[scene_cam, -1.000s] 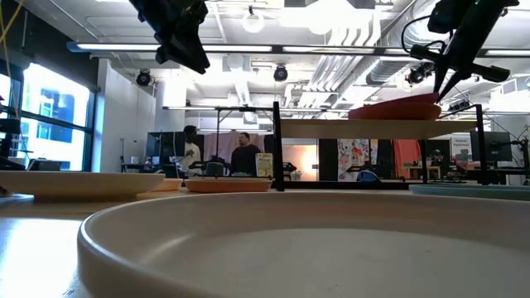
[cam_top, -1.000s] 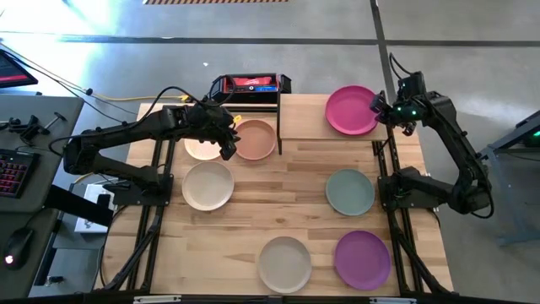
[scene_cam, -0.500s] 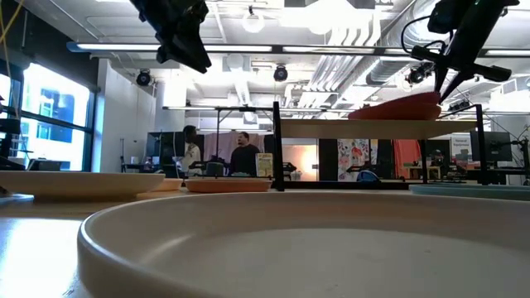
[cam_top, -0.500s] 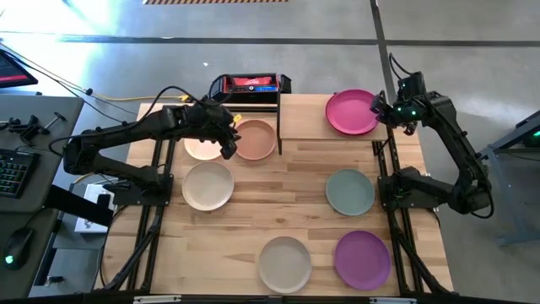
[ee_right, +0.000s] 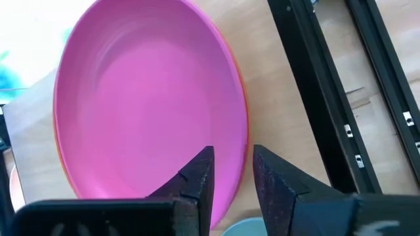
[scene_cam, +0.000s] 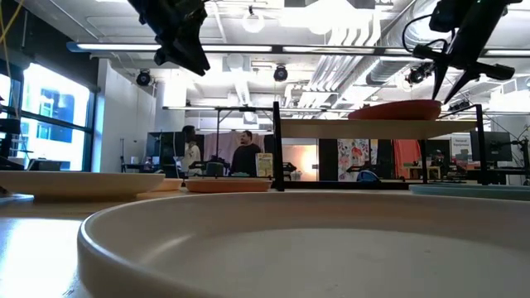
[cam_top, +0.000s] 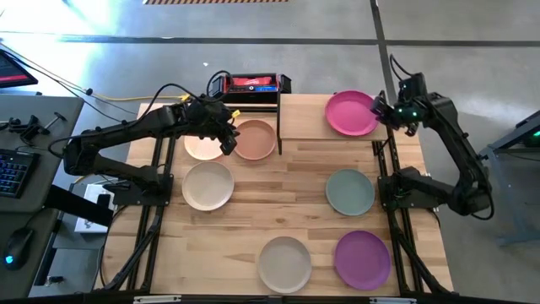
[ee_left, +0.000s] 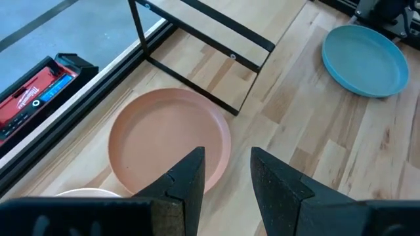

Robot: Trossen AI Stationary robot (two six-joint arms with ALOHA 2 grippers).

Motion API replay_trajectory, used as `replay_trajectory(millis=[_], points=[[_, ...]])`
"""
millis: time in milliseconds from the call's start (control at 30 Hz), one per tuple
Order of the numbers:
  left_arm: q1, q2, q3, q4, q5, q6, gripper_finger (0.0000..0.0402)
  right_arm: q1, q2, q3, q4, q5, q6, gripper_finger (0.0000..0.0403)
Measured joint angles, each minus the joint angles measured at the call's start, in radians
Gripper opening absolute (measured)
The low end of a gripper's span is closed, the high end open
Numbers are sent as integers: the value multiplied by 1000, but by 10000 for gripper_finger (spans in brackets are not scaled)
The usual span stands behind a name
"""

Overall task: Place and stack plates onto a shelf
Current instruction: Stack the pink plate on top of the orange plate on the shelf, then stack the purple plate on top of the pink plate on the shelf

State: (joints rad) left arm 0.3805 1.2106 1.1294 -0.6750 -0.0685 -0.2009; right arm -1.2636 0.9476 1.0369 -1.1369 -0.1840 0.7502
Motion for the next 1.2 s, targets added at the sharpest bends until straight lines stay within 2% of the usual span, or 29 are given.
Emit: replay_trajectory(millis=[167,333,467,567,833,1200], points=[[0,0,0,-1,0,-2,113,0,-38,0,-5,-64,-19,84],[0,0,0,-43,1,-6,113,15,-76,0,-4,-219,-71,84],[0,0,0,-115,1,-10,113,76,-106,0,-4,-354,-101,84],[0,0,0,-167,4,-35,113,152,-128,0,-4,-402,-94,84],[-11,0,0,-274,7,-92,113,452,-165,0,-5,-385,-13,84],[-49,0,0,-287,7,-129,113,885,-145,0,-2,-228,11,84]])
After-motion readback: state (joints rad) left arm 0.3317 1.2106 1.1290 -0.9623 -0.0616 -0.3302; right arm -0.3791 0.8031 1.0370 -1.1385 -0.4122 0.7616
